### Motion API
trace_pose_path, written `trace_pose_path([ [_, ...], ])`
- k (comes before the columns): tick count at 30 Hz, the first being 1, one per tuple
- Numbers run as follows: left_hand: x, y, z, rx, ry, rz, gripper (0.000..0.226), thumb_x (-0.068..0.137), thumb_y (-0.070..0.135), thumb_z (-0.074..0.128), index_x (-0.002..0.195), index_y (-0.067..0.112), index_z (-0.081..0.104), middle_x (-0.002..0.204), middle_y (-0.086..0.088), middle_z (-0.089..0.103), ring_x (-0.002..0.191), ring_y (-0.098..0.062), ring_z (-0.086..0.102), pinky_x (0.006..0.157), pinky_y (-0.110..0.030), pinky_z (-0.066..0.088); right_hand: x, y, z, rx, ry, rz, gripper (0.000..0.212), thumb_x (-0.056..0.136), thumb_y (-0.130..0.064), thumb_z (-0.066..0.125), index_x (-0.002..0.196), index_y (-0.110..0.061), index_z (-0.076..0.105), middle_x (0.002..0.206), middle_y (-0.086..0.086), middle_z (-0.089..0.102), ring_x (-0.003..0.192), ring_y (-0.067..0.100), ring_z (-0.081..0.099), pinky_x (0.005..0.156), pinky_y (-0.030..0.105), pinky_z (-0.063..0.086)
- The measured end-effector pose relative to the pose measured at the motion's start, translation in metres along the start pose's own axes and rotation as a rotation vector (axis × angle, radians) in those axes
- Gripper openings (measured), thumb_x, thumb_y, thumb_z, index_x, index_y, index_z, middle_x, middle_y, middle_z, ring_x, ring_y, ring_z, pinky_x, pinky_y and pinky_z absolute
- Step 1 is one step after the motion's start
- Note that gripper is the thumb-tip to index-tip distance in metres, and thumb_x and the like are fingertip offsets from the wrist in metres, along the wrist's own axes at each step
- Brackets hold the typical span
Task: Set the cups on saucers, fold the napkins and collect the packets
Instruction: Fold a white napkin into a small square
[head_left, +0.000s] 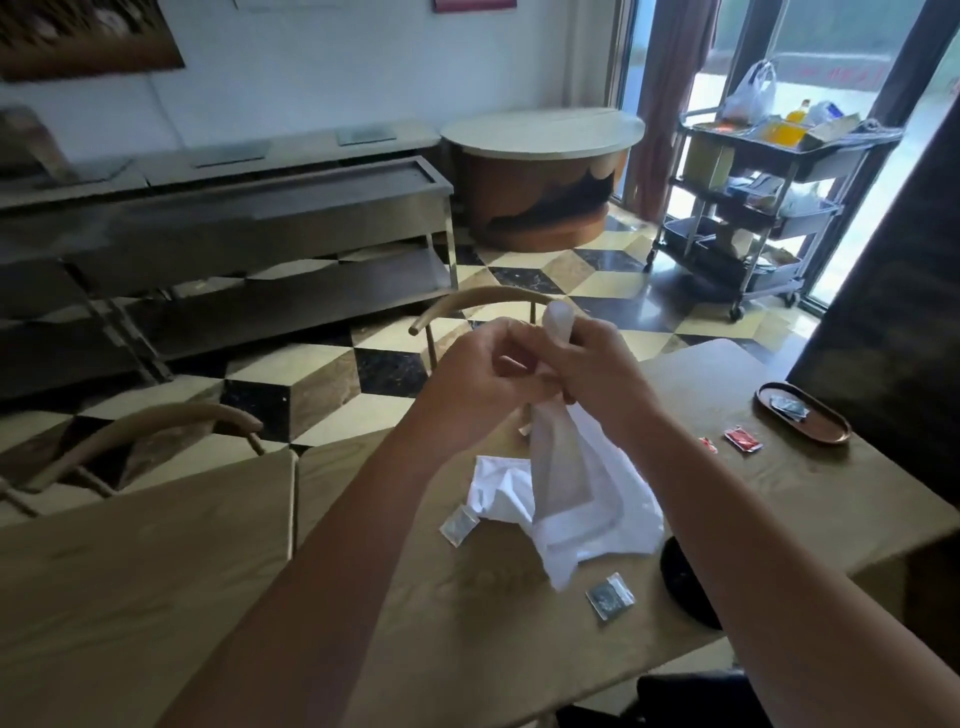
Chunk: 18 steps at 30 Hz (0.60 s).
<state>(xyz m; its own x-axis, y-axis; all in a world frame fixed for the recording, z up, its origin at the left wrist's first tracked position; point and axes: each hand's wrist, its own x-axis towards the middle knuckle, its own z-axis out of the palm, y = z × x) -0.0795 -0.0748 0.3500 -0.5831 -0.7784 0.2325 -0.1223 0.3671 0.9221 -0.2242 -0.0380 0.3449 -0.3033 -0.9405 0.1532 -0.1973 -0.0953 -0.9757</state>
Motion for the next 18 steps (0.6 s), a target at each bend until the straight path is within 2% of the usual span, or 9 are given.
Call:
trace_pose_path([
  [2,-0.012,0.004,-0.027,-0.021,0.013,0.009,0.022,0.073,0.012,0.081,0.09,0.021,0.07,0.081,-0.001,0.075,0.078,-0.022,0.076,0.069,-0.037,0.062,-0.001,-0.015,0.025,-0.07,0.0,0.017,0.05,0.075,-0.059,0.072,0.069,-0.01,0.068,0.063,0.004,0.063,0.057,0.015,0.057,0.055,0.035,0.044],
  [6,-0.033,0.006,-0.079,-0.198,0.042,-0.059,0.014,0.08,0.004,0.079,0.092,0.01,0.076,0.091,-0.011,0.077,0.08,-0.03,0.077,0.067,-0.036,0.062,-0.002,-0.04,0.064,0.018,-0.196,0.069,0.051,0.086,-0.059,0.069,0.091,-0.009,0.075,0.072,0.004,0.071,0.06,0.014,0.067,0.055,0.026,0.052],
  [8,-0.039,0.005,-0.098,-0.234,0.092,-0.107,0.012,0.081,0.001,0.077,0.093,0.002,0.075,0.095,-0.018,0.076,0.082,-0.033,0.075,0.07,-0.041,0.063,-0.002,-0.048,0.079,0.0,-0.246,0.083,0.052,0.084,-0.062,0.069,0.09,-0.011,0.074,0.068,0.002,0.071,0.057,0.013,0.067,0.051,0.022,0.053],
  [9,-0.042,0.003,-0.105,-0.241,0.107,-0.132,0.014,0.082,0.001,0.076,0.096,-0.002,0.074,0.098,-0.023,0.074,0.085,-0.038,0.074,0.075,-0.047,0.062,0.0,-0.051,0.086,-0.021,-0.255,0.089,0.053,0.083,-0.064,0.069,0.091,-0.012,0.074,0.072,0.005,0.073,0.062,0.017,0.07,0.056,0.025,0.058],
  [11,-0.044,0.0,-0.116,-0.26,0.135,-0.187,0.017,0.085,0.003,0.074,0.101,-0.003,0.073,0.105,-0.027,0.072,0.09,-0.043,0.07,0.083,-0.052,0.057,0.004,-0.054,0.1,-0.046,-0.259,0.12,0.056,0.079,-0.067,0.07,0.096,-0.014,0.074,0.088,0.013,0.076,0.079,0.032,0.074,0.079,0.038,0.064],
  [13,-0.044,-0.006,-0.128,-0.258,0.184,-0.236,0.012,0.087,0.009,0.073,0.098,0.005,0.075,0.099,-0.019,0.074,0.086,-0.032,0.069,0.081,-0.044,0.058,0.009,-0.056,0.107,-0.014,-0.278,0.157,0.052,0.077,-0.066,0.072,0.097,-0.018,0.073,0.096,0.011,0.075,0.085,0.028,0.073,0.086,0.045,0.06],
  [15,-0.041,-0.014,-0.139,-0.254,0.273,-0.295,0.006,0.089,0.013,0.071,0.094,0.01,0.073,0.086,-0.009,0.074,0.08,-0.024,0.068,0.076,-0.039,0.059,0.016,-0.055,0.105,0.056,-0.358,0.165,0.043,0.079,-0.055,0.078,0.102,-0.019,0.073,0.101,0.005,0.077,0.09,0.019,0.075,0.079,0.038,0.064],
  [17,-0.033,-0.025,-0.154,-0.181,0.382,-0.344,0.005,0.091,0.016,0.067,0.094,0.012,0.067,0.072,0.0,0.071,0.07,-0.017,0.066,0.064,-0.028,0.055,0.027,-0.049,0.103,0.023,-0.436,0.158,0.04,0.081,-0.041,0.082,0.108,-0.012,0.074,0.103,0.007,0.077,0.092,0.02,0.076,0.075,0.032,0.063],
  [18,-0.03,-0.029,-0.161,-0.096,0.42,-0.364,0.006,0.093,0.019,0.063,0.095,0.013,0.065,0.069,0.003,0.07,0.066,-0.013,0.064,0.058,-0.022,0.051,0.034,-0.045,0.102,-0.038,-0.457,0.149,0.04,0.081,-0.035,0.081,0.108,-0.007,0.073,0.102,0.011,0.075,0.092,0.024,0.074,0.077,0.034,0.064],
])
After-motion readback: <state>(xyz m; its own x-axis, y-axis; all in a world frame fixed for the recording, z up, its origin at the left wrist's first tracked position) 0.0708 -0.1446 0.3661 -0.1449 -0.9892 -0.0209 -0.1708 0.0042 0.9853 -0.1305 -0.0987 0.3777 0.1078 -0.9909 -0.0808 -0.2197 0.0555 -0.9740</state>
